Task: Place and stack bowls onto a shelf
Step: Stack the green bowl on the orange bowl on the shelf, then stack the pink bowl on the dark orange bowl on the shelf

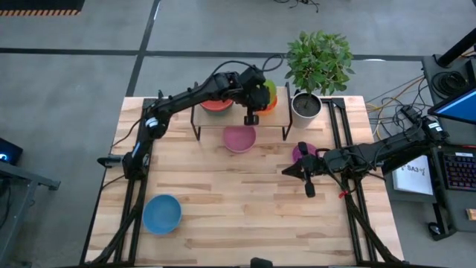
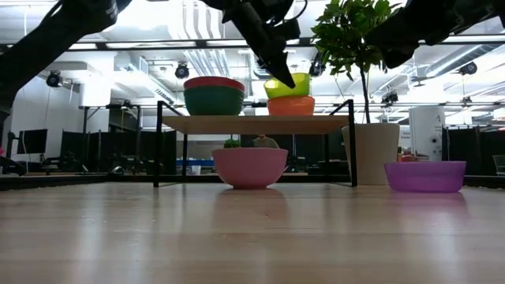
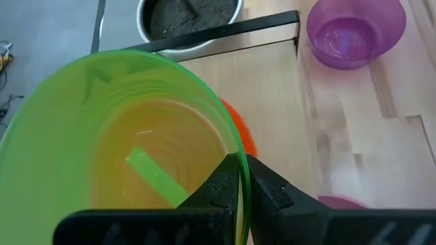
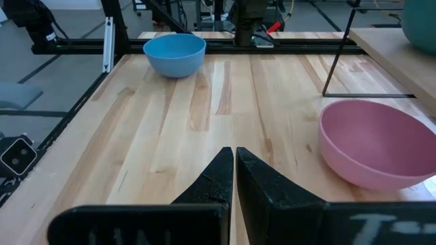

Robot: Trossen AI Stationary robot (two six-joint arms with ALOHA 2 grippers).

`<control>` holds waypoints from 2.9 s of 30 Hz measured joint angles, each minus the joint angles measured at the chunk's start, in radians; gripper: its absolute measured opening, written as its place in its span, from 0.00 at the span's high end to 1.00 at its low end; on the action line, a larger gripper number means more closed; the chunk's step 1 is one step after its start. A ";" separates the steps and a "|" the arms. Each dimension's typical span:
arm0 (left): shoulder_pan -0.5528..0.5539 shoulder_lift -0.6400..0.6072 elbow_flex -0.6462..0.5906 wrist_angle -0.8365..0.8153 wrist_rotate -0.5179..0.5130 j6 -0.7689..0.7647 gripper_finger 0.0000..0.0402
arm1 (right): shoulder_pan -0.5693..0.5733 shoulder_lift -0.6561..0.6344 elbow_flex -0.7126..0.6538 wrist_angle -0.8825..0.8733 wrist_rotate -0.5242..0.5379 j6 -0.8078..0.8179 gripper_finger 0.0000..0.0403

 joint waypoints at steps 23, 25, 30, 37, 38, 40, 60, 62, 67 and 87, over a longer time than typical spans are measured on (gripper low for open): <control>0.003 0.000 0.021 0.043 0.000 -0.001 0.66 | 0.000 0.000 0.000 0.008 0.000 0.004 0.98; 0.002 -0.002 0.022 0.070 0.001 -0.004 0.64 | 0.000 0.000 0.000 0.008 0.000 0.004 0.98; -0.005 -0.011 0.022 0.056 0.035 -0.033 0.64 | 0.000 0.000 0.000 0.008 0.000 0.003 0.98; -0.053 -0.047 0.020 -0.048 0.037 -0.080 0.68 | 0.000 0.001 0.000 0.008 0.009 0.038 0.98; -0.058 -0.053 0.020 -0.057 0.037 -0.080 0.69 | 0.000 0.003 0.000 0.008 0.011 0.051 0.98; -0.061 -0.069 0.020 -0.053 0.041 -0.093 0.71 | 0.000 0.009 0.000 0.008 0.011 0.073 0.98; -0.192 -0.641 -0.574 0.130 0.090 -0.234 0.79 | -0.001 0.129 0.031 -0.008 0.062 0.422 0.98; -0.229 -0.739 -0.738 0.258 0.089 -0.273 0.79 | -0.007 0.148 0.074 -0.079 0.062 0.470 0.98; -0.321 -0.975 -1.078 0.553 0.042 -0.337 0.79 | -0.063 0.219 0.244 -0.422 0.061 0.634 0.98; -0.370 -1.526 -1.619 0.719 -0.392 -0.433 0.79 | -0.223 0.767 0.872 -0.705 -0.045 0.068 0.81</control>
